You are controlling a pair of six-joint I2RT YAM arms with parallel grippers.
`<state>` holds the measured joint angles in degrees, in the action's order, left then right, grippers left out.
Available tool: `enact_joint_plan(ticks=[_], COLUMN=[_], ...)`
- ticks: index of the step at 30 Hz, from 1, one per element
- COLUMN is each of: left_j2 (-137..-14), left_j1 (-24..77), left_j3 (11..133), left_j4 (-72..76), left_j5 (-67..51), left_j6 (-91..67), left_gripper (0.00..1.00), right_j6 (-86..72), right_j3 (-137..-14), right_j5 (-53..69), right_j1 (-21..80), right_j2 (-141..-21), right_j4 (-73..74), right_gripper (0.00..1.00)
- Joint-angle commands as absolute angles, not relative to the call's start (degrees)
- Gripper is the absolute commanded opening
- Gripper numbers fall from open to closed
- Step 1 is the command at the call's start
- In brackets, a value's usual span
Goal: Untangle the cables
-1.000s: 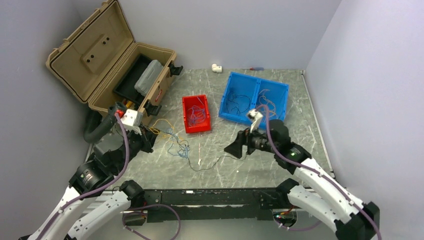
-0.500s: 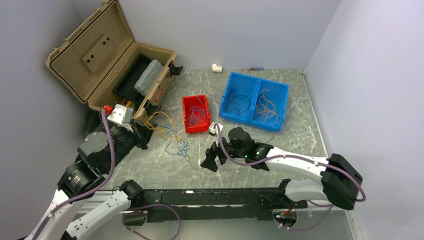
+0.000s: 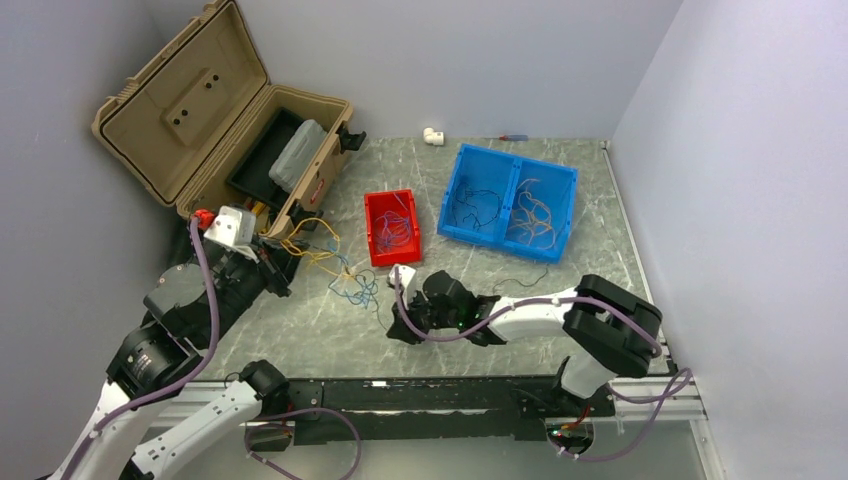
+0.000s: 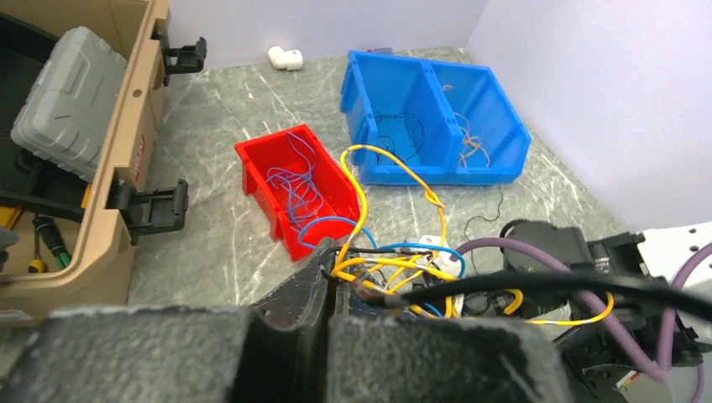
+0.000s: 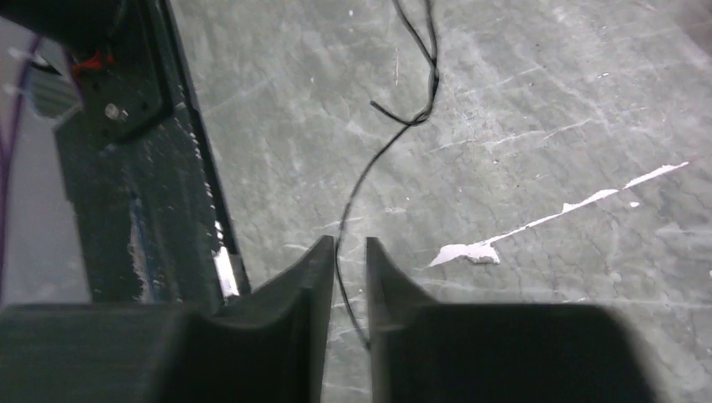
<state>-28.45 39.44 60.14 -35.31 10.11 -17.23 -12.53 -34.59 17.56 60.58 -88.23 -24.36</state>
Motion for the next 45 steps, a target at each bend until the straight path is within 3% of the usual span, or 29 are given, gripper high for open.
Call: enact_joint_plan(ticks=[1,3,8,14,17,22,36,38,40,45], left_j2=[-28.78,-28.54,-28.16,-28.9,-28.82,-31.09,-29.78,-29.21,-27.84,-23.09], left_j1=[39.33,39.32,39.36,39.29,39.29,39.27,39.27,39.29,39.34,39.32], left_j3=[62.89,62.83,62.72,61.86,61.06,63.15,65.52,65.66,63.8,54.48], left_j4=[-36.58,-38.11,-42.37,-49.02,-51.44,-59.89,-74.99,-75.19,-69.05,-43.9], left_j5=[16.13,20.3,32.57,43.89,48.73,59.15,72.66,72.85,69.47,46.49], left_j6=[-17.85,-18.73,-21.05,-23.85,-25.31,-30.14,-44.99,-45.51,-40.13,-21.34], left_gripper=[0.0,0.0,0.0,0.0,0.0,0.0,0.0,0.0,0.0,0.0], right_j6=[-15.1,-16.46,-25.05,-36.93,-42.66,-51.27,-73.77,-74.12,-63.21,-36.04], right_j3=[-34.99,-32.83,-21.93,-21.0,-24.05,-27.98,-38.34,-39.56,-39.79,-40.72], right_j5=[17.5,15.67,3.45,-21.38,-32.97,-37.93,-62.01,-64.45,-62.42,-41.2], right_j1=[61.28,61.23,55.95,43.01,34.96,26.75,25.71,25.73,25.7,25.75], right_j2=[-89.76,-87.63,-72.38,-43.8,-35.54,-30.66,-26.01,-24.95,-23.93,-24.52], right_j4=[-30.74,-31.24,-30.76,5.13,22.74,34.96,59.86,61.23,54.21,35.06], right_gripper=[0.12,0.0,0.0,0.0,0.0,0.0,0.0,0.0,0.0,0.0])
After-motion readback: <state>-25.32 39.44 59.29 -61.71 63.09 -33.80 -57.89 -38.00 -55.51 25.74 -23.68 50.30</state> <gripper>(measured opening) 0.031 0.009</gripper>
